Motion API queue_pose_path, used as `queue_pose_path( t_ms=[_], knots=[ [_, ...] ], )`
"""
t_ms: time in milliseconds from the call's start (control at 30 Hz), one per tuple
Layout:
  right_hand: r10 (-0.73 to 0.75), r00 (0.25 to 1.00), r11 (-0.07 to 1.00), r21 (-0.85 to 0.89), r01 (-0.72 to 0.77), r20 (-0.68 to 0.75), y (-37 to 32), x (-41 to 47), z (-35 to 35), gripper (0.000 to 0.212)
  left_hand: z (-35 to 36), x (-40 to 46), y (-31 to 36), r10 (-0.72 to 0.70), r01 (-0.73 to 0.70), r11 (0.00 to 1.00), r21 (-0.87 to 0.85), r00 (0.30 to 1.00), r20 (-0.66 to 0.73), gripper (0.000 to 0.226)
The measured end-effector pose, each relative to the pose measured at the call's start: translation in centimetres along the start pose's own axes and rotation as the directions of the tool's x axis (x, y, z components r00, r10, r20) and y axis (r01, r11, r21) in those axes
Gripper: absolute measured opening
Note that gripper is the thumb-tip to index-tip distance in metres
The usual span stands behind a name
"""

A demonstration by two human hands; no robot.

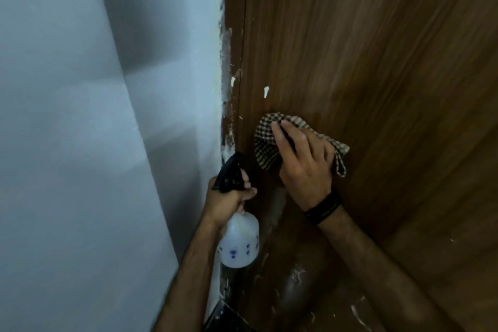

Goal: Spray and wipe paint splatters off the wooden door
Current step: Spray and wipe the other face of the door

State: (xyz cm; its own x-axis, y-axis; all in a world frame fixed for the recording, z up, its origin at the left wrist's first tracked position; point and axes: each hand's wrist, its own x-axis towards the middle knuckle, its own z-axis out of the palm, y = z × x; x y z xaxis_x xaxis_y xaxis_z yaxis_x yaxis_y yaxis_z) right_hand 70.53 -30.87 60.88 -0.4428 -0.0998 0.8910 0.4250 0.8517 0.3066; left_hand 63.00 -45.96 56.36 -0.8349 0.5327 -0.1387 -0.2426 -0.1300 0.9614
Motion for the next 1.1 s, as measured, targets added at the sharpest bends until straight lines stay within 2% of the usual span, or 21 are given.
queue_pose_path(
  t_ms=[67,167,233,433,500,700,800,933,1100],
  knots=[
    [-0.045,0.999,0.999,-0.029,0.045,0.009,0.7,-3.1,-0.1,0.045,1.0,-0.3,-0.8,-0.036,0.036,0.999,-0.014,0.999,-0.003,0.029],
    [-0.182,0.978,0.978,-0.085,0.191,0.097,1.1,-7.5,0.4,0.045,1.9,-0.5,-1.7,-0.095,0.095,0.995,0.021,0.995,0.02,0.027],
    [-0.179,0.977,0.978,-0.088,0.19,0.115,1.4,-7.3,0.4,0.05,2.0,-0.2,-1.3,-0.104,0.103,0.994,0.049,0.994,0.021,0.025],
    [-0.037,0.998,0.999,-0.019,0.036,-0.047,1.1,3.6,-0.4,0.05,1.8,0.8,3.4,0.004,-0.01,0.997,0.076,0.997,0.083,0.025],
    [0.01,0.999,1.0,0.017,-0.009,-0.042,0.3,6.7,-0.2,0.052,1.9,1.0,5.0,0.05,-0.054,0.997,0.055,0.996,0.077,0.026],
    [-0.133,0.988,0.99,-0.031,0.136,0.081,-1.7,8.7,1.6,0.057,0.7,1.6,8.7,0.102,-0.099,0.994,-0.047,0.993,0.06,0.028],
    [-0.099,0.995,0.995,-0.016,0.099,0.014,-1.6,11.6,1.0,0.051,0.4,2.2,9.9,0.124,-0.12,0.991,-0.058,0.99,0.062,0.029],
    [0.007,0.998,1.0,0.017,-0.006,-0.065,-0.8,17.1,-0.2,0.057,0.4,2.7,11.6,0.177,-0.172,0.983,-0.062,0.98,0.091,0.029],
    [-0.116,0.993,0.993,0.013,0.116,0.007,-0.6,16.7,0.3,0.051,0.4,2.5,11.4,0.168,-0.162,0.984,-0.079,0.983,0.08,0.029]
  ],
)
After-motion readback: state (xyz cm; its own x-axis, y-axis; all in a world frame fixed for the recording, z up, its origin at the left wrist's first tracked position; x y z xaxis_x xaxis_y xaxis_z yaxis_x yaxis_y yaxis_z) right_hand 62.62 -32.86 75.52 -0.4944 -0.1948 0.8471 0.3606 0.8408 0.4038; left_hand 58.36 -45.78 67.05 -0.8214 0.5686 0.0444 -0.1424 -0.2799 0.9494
